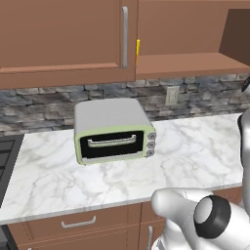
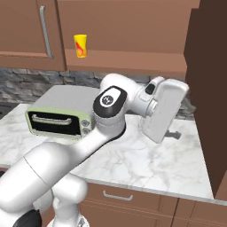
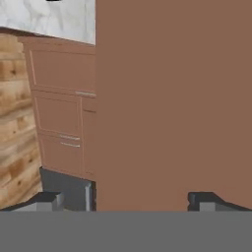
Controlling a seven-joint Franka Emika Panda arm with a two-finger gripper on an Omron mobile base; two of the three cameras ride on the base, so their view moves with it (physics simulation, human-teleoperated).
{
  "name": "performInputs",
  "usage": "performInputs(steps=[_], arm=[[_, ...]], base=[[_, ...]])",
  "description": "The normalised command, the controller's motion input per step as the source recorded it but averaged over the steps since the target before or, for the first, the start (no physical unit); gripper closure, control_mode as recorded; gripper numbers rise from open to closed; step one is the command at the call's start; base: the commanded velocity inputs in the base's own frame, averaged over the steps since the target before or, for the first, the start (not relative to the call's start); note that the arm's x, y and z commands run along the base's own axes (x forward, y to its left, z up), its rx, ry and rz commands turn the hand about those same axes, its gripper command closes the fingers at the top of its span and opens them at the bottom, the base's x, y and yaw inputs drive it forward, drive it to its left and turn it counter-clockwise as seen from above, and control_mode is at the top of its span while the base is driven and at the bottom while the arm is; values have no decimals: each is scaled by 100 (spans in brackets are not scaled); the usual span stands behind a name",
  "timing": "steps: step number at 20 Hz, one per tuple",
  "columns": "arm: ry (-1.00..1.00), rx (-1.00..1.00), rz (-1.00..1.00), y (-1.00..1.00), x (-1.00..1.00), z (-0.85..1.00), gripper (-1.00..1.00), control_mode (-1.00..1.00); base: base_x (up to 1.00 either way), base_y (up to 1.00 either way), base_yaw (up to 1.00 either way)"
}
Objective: Open the cabinet directly in front. Then move the liquor and the cup to the dining counter with the candle on it.
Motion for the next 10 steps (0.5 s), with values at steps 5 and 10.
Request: performInputs(steps=[5, 10], arm=[[-16, 9, 8, 81, -46, -7, -100, -100], [-24, 12, 14, 100, -36, -34, -100, -100]], base=[[0, 0, 0], [0, 0, 0]])
